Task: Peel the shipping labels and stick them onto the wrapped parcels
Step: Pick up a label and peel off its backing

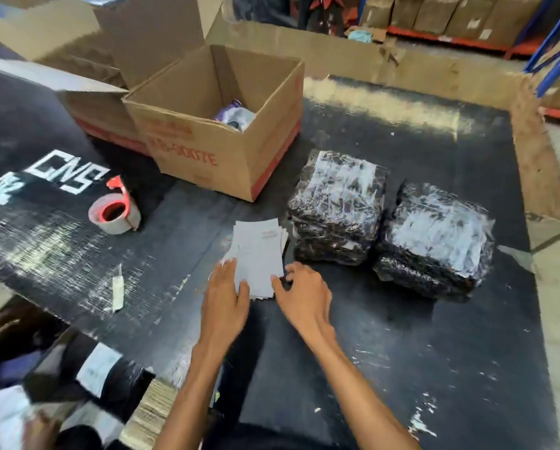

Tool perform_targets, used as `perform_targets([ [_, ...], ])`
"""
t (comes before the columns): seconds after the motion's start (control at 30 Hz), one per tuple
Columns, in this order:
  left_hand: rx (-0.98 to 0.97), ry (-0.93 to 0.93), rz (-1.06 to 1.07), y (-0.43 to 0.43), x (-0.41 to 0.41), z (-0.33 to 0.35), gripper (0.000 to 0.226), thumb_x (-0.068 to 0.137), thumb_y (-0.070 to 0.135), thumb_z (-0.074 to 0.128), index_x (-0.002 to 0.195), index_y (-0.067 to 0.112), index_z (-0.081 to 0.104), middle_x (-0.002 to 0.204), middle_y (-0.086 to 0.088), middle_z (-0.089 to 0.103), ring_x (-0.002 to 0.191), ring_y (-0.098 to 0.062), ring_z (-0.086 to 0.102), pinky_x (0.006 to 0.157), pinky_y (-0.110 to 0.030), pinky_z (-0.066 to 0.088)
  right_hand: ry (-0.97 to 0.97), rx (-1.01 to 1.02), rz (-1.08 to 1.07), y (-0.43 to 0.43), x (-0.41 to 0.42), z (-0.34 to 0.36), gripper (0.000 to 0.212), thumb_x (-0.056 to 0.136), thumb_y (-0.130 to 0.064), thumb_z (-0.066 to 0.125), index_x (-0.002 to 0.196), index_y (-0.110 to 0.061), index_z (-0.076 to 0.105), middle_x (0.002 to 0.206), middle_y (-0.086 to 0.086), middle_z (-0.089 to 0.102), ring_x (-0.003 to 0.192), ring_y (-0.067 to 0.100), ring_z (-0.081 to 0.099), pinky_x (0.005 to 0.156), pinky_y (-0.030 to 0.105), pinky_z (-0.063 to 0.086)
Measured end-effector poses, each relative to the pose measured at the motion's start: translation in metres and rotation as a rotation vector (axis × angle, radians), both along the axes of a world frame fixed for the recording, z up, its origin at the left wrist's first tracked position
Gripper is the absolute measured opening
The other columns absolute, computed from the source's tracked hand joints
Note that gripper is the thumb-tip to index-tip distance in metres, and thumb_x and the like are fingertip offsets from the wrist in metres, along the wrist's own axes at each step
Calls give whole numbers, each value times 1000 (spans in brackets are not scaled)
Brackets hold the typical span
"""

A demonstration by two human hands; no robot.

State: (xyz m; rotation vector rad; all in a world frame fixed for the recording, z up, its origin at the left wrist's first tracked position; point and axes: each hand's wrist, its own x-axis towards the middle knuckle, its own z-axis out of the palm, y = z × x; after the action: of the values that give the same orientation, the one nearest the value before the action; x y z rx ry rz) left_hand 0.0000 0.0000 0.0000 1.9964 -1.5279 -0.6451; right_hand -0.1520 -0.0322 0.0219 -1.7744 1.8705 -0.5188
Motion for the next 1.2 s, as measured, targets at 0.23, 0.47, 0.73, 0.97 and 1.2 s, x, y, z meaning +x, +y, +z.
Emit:
perform_targets([
  [0.23,93,-103,-38,5,-3,-12,55,101,22,52,153,9,40,166,-8,28,156,-28,20,124,-41,21,21,15,-91,-13,7,-8,15,91,-37,66,96,-23,67,94,-7,75,93,22,71,73,33,53],
  [0.47,65,-184,-10,3,-6,-11,48,98,23,57,145,14,54,161,-13,38,152,-33,30,122,-48,29,45,-203,-107,-12,-3,-9,14,93,-32,65,99,-27,76,96,-2,69,78,28,70,63,34,53],
  [0.73,20,-125,16,6,-11,-3,53,104,41,35,144,12,54,164,-13,33,157,-28,14,126,-45,11,-292,-370,-122,-7,-12,0,11,92,-27,71,97,-26,80,85,-10,71,53,12,57,54,33,52],
  [0.97,-7,1035,236,-3,-38,95,31,103,33,53,117,13,71,107,6,80,97,-5,73,77,-15,56,-959,-131,-159,13,-38,71,8,93,-9,70,90,-14,76,78,12,76,54,10,66,55,18,47],
  [1.2,-90,1181,83,-32,-66,147,20,97,12,64,113,7,73,114,-4,78,103,-18,74,78,-26,58,-1087,-106,-132,29,-77,118,4,92,-12,69,93,-11,74,84,7,79,59,14,60,58,21,46],
])
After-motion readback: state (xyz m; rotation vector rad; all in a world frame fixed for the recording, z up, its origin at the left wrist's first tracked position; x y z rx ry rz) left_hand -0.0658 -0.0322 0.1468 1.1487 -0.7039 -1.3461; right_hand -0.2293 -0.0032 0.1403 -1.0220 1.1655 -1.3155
